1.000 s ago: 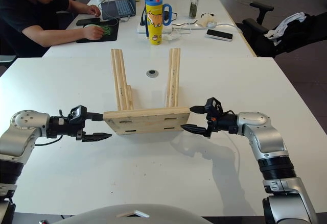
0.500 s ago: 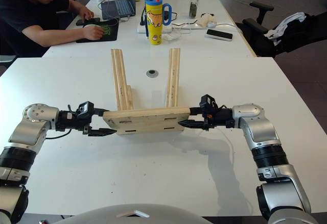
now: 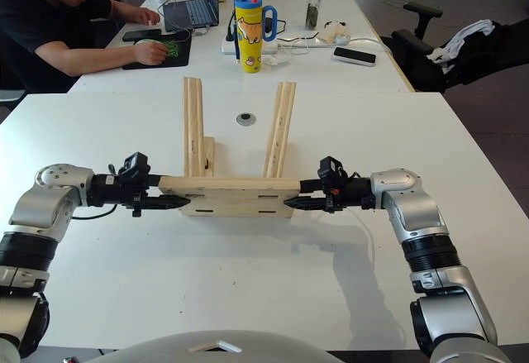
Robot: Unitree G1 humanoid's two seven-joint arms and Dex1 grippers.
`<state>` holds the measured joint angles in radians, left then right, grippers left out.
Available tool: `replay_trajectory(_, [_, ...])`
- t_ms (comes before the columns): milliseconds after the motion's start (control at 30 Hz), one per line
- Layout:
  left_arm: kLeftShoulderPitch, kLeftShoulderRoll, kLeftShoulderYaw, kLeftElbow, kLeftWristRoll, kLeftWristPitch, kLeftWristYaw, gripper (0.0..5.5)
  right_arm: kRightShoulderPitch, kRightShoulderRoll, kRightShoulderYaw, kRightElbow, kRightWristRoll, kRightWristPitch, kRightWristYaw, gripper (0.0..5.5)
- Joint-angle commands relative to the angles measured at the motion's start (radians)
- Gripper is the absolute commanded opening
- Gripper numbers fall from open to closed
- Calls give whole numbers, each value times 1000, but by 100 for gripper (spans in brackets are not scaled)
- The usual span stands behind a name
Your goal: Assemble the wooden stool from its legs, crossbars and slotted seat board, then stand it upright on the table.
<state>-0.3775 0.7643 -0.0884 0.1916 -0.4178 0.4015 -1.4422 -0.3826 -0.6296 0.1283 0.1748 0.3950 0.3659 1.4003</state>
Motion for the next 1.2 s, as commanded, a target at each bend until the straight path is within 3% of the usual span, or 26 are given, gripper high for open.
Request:
replay_trajectory(33, [38, 62, 17, -112, -87, 145, -54, 191, 7, -24, -28, -106, 98, 143, 14, 157])
replay_trajectory(333, [35, 155, 48, -167, -200, 343, -101, 177, -24, -80, -92, -219, 265, 422, 23, 157])
replay_trajectory(667, [-295, 247, 116, -205, -655, 1152, -80, 165, -329, -274, -146, -225, 673, 1156, 46, 146])
replay_trajectory(767, [-399, 287, 56, -121, -762, 1213, -56, 160, -440, -355, -68, -127, 834, 1248, 57, 143])
replay_trajectory(833, [-492, 308, -42, -28, -760, 1213, -64, 144, -551, -436, 104, -25, 953, 1248, 76, 136])
replay_trajectory(967, [-539, 319, -180, 52, -756, 1213, -83, 132, -604, -508, 322, 41, 1047, 1248, 100, 135])
replay_trajectory(1133, [-483, 266, -214, 134, -719, 1212, -61, 132, -494, -465, 355, 113, 973, 1248, 66, 135])
replay_trajectory(1200, [-480, 247, -207, 183, -709, 1212, -50, 177, -458, -448, 336, 141, 941, 1248, 55, 135])
